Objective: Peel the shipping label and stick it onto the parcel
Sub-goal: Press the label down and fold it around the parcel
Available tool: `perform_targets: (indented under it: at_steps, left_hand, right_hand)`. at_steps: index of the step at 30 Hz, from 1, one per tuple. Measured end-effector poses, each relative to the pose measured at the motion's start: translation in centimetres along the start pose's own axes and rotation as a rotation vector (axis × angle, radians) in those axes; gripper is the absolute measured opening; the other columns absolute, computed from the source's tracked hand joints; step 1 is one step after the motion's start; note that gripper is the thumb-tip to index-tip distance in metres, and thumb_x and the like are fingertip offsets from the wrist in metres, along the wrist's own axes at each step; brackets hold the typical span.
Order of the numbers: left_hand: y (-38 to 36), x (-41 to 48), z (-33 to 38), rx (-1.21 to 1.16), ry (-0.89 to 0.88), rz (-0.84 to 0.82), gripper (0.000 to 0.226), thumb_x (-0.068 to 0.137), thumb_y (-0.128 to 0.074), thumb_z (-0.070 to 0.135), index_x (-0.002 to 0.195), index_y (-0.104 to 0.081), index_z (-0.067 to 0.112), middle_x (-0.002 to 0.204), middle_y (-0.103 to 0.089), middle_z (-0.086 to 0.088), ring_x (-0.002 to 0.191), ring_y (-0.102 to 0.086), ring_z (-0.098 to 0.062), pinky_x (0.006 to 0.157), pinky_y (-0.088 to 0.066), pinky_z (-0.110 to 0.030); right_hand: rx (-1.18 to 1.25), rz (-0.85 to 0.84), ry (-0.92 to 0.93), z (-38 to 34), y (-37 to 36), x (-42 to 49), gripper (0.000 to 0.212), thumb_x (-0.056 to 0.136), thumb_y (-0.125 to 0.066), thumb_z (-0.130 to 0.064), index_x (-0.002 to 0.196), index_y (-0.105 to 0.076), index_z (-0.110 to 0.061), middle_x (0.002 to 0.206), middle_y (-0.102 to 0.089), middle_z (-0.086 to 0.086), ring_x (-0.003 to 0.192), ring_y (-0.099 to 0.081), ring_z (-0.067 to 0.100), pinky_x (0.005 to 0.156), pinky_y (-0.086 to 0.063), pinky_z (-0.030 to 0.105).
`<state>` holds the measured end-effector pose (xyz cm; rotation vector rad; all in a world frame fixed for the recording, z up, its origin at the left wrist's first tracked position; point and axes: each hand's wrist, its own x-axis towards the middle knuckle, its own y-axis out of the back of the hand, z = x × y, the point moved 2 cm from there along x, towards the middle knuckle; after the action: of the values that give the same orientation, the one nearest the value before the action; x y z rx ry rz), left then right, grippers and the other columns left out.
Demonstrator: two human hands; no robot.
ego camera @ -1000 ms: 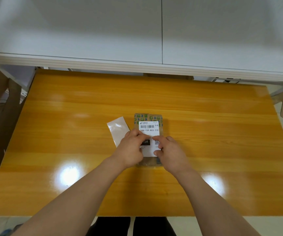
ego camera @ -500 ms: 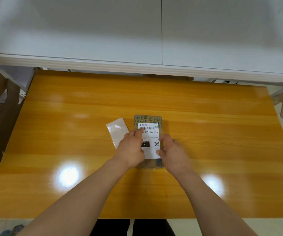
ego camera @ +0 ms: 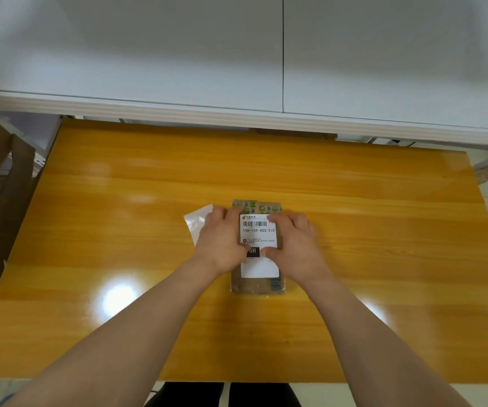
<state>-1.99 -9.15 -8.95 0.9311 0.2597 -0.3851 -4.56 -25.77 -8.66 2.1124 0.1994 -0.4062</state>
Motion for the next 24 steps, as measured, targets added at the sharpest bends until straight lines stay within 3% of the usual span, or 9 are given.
perform_targets:
  at_steps: [4,8,12,15,18,24]
  left_hand:
    - [0.0,0.6,-0.1,0.041,-0.029,-0.034,0.115,0.068,-0.081,0.034,0.157,-0.008,0.029,0.163,-0.006,0.001,0.146,-0.013,-0.031,0.115,-0.022,-0.050]
    - [-0.1,1.4,-0.1,0.099,-0.021,-0.141,0.122,0.068,-0.081,0.037,0.157,0.001,0.029,0.166,0.009,0.007,0.144,-0.014,-0.036,0.113,-0.022,-0.052]
    - [-0.3,2.0,-0.6,-0.014,-0.010,-0.162,0.124,0.065,-0.085,0.024,0.157,-0.002,0.023,0.164,0.000,0.009,0.137,-0.022,-0.037,0.106,-0.032,-0.040]
    - [-0.4,2.4,-1.2,-0.142,-0.004,-0.153,0.125,0.062,-0.088,0.017,0.157,-0.008,0.022,0.161,-0.008,0.006,0.136,-0.023,-0.034,0.104,-0.028,-0.032]
    - [-0.4,2.9,-1.5,-0.200,-0.009,-0.144,0.123,0.056,-0.091,0.015,0.155,-0.018,0.021,0.156,-0.016,0.001,0.137,-0.027,-0.032,0.113,-0.033,-0.040]
    - [-0.4,3.8,-1.6,-0.263,0.004,-0.130,0.115,0.052,-0.092,0.011,0.148,-0.030,0.020,0.146,-0.023,-0.001,0.132,-0.034,-0.031,0.107,-0.042,-0.048]
  right_hand:
    - [-0.068,-0.086,0.039,-0.2,0.7,1.3,0.103,0.069,-0.083,-0.035,0.153,-0.022,-0.036,0.159,-0.014,0.005,0.140,-0.017,0.031,0.111,-0.025,0.038]
    - [-0.083,-0.153,0.098,-0.8,0.9,2.6,0.112,0.067,-0.085,-0.033,0.155,-0.016,-0.035,0.163,-0.005,0.004,0.144,-0.013,0.032,0.111,-0.022,0.035]
    - [0.008,-0.226,0.118,-1.3,0.7,3.5,0.111,0.071,-0.086,-0.025,0.157,-0.015,-0.031,0.164,-0.004,-0.001,0.148,-0.009,0.026,0.115,-0.025,0.037]
    - [-0.020,-0.241,0.136,-1.5,0.2,3.9,0.110,0.070,-0.086,-0.025,0.156,-0.018,-0.027,0.162,-0.011,0.002,0.146,-0.016,0.027,0.113,-0.029,0.035]
    - [-0.024,-0.235,0.129,-1.4,0.2,4.4,0.110,0.067,-0.088,-0.025,0.155,-0.022,-0.025,0.157,-0.018,0.003,0.142,-0.025,0.026,0.110,-0.034,0.034]
    - [0.024,-0.228,0.104,-1.3,0.2,4.7,0.108,0.062,-0.089,-0.024,0.151,-0.028,-0.027,0.148,-0.026,0.002,0.134,-0.035,0.024,0.107,-0.043,0.039]
